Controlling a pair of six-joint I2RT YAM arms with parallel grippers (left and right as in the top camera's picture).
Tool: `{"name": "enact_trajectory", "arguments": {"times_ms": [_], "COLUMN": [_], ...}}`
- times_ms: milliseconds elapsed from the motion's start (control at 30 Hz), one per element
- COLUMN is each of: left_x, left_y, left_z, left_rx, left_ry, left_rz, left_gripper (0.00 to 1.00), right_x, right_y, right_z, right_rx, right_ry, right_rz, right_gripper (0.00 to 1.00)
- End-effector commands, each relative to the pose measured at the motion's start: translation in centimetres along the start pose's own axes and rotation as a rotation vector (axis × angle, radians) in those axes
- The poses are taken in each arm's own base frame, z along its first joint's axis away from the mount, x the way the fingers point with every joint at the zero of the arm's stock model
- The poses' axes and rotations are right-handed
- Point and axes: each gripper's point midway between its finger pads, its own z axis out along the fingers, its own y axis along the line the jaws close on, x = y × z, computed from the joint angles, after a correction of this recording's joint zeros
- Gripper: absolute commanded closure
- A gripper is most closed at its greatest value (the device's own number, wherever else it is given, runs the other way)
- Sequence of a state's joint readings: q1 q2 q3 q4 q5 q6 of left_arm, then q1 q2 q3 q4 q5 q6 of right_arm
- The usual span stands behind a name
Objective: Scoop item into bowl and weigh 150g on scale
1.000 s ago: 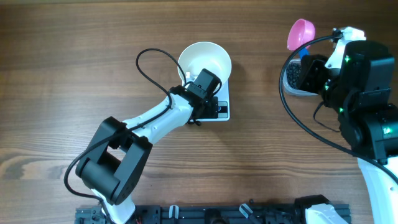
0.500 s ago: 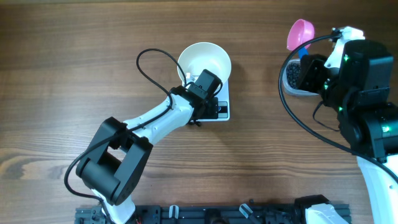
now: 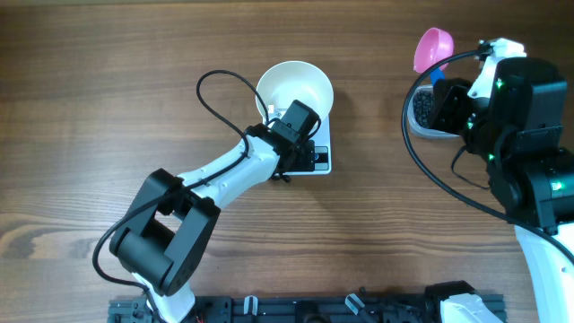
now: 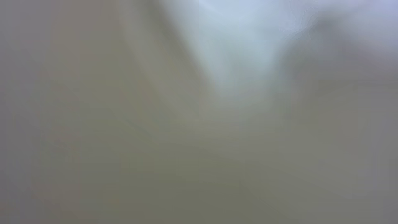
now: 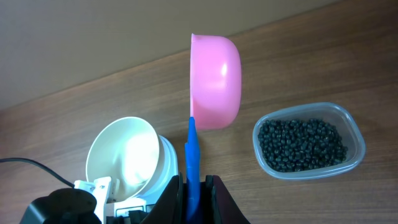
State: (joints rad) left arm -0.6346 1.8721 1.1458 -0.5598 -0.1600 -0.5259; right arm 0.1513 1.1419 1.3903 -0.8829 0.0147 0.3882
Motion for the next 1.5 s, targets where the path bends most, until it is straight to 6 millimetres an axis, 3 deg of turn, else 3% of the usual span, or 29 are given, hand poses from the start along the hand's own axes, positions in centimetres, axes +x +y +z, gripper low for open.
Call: {"name": "enact_trajectory", "arguments": {"times_ms": [0, 300, 633, 967, 1267, 1467], "left_x": [1.0, 2.2, 2.4, 0.8, 0.8, -0.5], "left_y": [2.8, 3.5, 2.5, 1.8, 1.9, 1.6], "left_z": [1.9, 3.6, 3.6, 1.4, 0.9, -1.4], "left_rx": [-0.109, -0.142, -0.094, -0.048, -0.048, -0.013], "left_ry": [0.038, 0.089, 0.105, 0.048, 0.047, -0.008], "left_rz": [-0.012, -0.008, -0.013, -0.033, -0.048, -0.067], "left_gripper": [0.00, 0.00, 0.00, 0.00, 0.00, 0.00], "right_x": [-0.4, -0.3, -0.4, -0.3, -0.3, -0.2], "right_y": [0.3, 0.3, 0.3, 0.3, 0.3, 0.3], "right_z": [-0.1, -0.1, -0.1, -0.1, -0.1, -0.1], "right_rx": [-0.017, -0.016, -0.017, -0.016, -0.015, -0.015], "right_ry": [-0.005, -0.004, -0.005, -0.004, -0.001, 0.000], "right_rz": [0.006, 0.006, 0.006, 0.006, 0.006, 0.006], "right_gripper": [0.96, 0.96, 0.96, 0.96, 0.96, 0.96]}}
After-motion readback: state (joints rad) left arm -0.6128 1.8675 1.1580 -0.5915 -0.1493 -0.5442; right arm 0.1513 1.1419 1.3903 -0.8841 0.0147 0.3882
